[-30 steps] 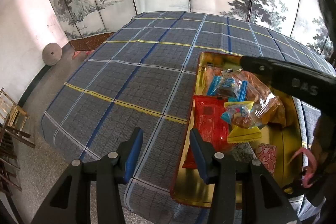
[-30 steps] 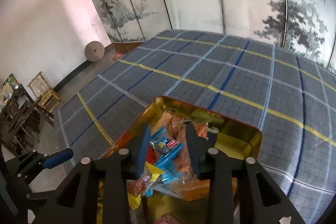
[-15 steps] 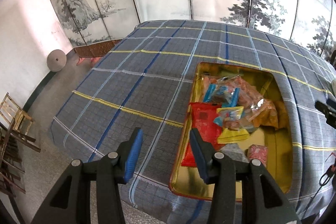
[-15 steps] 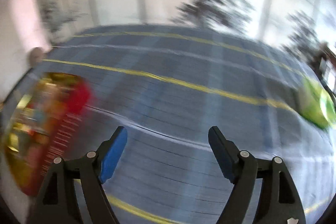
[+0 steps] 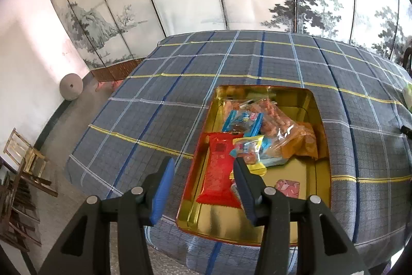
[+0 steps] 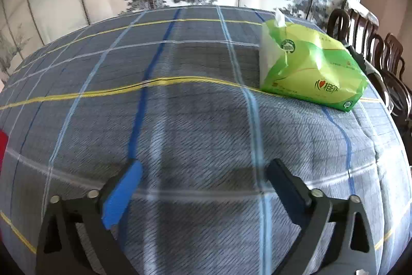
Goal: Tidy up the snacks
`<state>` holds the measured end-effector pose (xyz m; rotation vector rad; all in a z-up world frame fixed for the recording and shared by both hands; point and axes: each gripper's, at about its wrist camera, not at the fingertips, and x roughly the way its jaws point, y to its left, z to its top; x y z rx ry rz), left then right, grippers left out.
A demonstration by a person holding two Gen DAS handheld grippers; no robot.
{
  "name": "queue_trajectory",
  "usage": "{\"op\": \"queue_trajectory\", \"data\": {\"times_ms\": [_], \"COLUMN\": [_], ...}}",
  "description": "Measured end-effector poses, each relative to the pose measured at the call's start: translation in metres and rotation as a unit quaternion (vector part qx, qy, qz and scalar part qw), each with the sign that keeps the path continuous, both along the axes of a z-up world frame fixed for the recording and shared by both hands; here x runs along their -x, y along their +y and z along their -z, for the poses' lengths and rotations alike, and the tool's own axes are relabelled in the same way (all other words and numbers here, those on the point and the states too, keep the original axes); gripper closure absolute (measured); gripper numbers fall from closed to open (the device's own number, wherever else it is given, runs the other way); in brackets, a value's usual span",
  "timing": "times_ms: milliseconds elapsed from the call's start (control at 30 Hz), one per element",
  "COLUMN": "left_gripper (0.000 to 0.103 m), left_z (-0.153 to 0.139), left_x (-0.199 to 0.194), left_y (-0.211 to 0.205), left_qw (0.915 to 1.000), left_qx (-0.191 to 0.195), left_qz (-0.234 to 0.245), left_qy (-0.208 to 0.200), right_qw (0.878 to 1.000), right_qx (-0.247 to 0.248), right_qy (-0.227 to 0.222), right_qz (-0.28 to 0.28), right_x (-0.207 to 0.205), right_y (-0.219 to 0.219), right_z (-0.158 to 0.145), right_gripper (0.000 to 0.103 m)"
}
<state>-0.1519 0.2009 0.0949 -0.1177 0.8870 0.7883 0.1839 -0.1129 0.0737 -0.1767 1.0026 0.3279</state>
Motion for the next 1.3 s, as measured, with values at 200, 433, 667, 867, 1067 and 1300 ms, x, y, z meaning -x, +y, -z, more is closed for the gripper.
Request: {"op": "queue_trajectory", "data": {"times_ms": [200,433,667,867,1067,1300], "left_gripper": [0.051,0.05,0.05,0.05,0.045,0.045], "left_z": [-0.004,-0.004,-0.002,-0.006,-0.013,-0.001], "left_x": [-0.007,-0.006,0.006,0.015,0.026,0.024], "left_y": [-0.01,-0.014,-0.013,-0.02,-0.016,-0.001], "left_qw": [1.0,1.0,0.9993,0.9977,0.9971,0.9976], "left_qx": [-0.008,-0.006,0.005,0.006,-0.029,-0.013], "left_qz": [0.001,0.003,0.016,0.031,0.022,0.019], "left_qy": [0.003,0.004,-0.033,-0.061,-0.066,-0.065], "right_qw": [1.0,1.0,1.0,1.0,1.0,1.0], "right_qx": [-0.003,-0.003,-0.003,-0.003,-0.003,-0.003], "right_qy": [0.002,0.002,0.002,0.002,0.002,0.002], "right_qz": [-0.002,-0.005,-0.005,-0.005,-0.005,-0.005], "right_x": [-0.028,-0.03,-0.03,-0.03,-0.03,-0.03], "right_y": [-0.007,-0.007,-0.007,-0.007,-0.007,-0.007], "right_z": [0.003,0.004,0.004,0.004,0.004,0.004], "right_gripper": [0.0,0.0,0.0,0.0,0.0,0.0]}}
